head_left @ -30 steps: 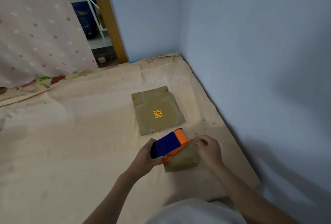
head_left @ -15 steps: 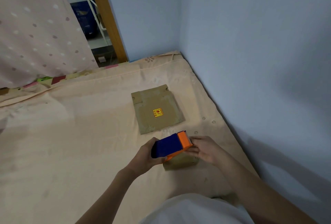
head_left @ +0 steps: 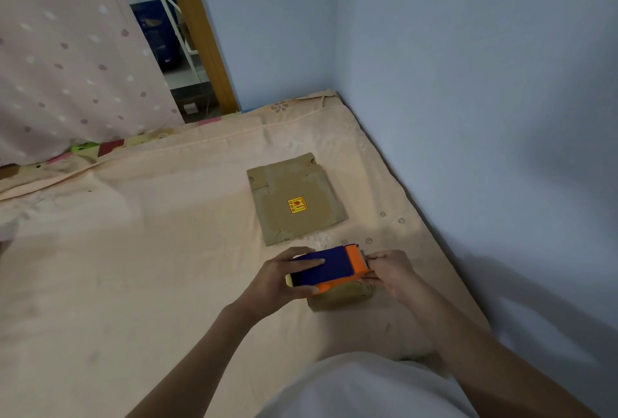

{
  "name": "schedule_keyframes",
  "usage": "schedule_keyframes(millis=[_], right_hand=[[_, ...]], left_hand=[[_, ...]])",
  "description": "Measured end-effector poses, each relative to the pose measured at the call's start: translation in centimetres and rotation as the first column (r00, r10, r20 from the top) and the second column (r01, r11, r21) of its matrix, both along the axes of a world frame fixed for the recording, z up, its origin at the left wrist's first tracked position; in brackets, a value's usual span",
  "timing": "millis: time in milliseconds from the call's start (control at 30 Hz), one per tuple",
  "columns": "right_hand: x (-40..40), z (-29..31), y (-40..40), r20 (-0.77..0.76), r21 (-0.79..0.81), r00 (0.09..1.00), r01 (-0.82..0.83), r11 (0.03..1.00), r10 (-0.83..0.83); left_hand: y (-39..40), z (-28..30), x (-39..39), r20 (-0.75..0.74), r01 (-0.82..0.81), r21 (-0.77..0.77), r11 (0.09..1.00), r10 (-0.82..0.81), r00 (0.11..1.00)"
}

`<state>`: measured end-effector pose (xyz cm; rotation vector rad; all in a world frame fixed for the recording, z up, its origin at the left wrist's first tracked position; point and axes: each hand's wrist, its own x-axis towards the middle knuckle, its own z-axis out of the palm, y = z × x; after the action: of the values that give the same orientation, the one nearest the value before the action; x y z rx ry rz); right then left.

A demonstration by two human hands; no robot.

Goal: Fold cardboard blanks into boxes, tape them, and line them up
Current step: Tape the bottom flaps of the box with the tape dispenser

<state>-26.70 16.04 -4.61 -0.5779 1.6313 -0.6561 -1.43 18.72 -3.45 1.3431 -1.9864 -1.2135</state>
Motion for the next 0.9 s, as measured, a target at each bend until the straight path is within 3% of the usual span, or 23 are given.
schedule_keyframes(millis=[567,900], right_hand=[[0.0,-1.5,0.2,-0.273,0.01,0.957,-0.1,0.995,0.099],[0.4,-1.1,-0.1,-0.335,0.011,0.928,-0.171,0.985,0.165]], left_hand=[[-0.6,1.0,0.3,0.029,0.009,0.088,0.996,-0.012,0.999],[-0.8,1.0,1.7,0.035,0.025,0.097,0.995,-0.029,0.999]])
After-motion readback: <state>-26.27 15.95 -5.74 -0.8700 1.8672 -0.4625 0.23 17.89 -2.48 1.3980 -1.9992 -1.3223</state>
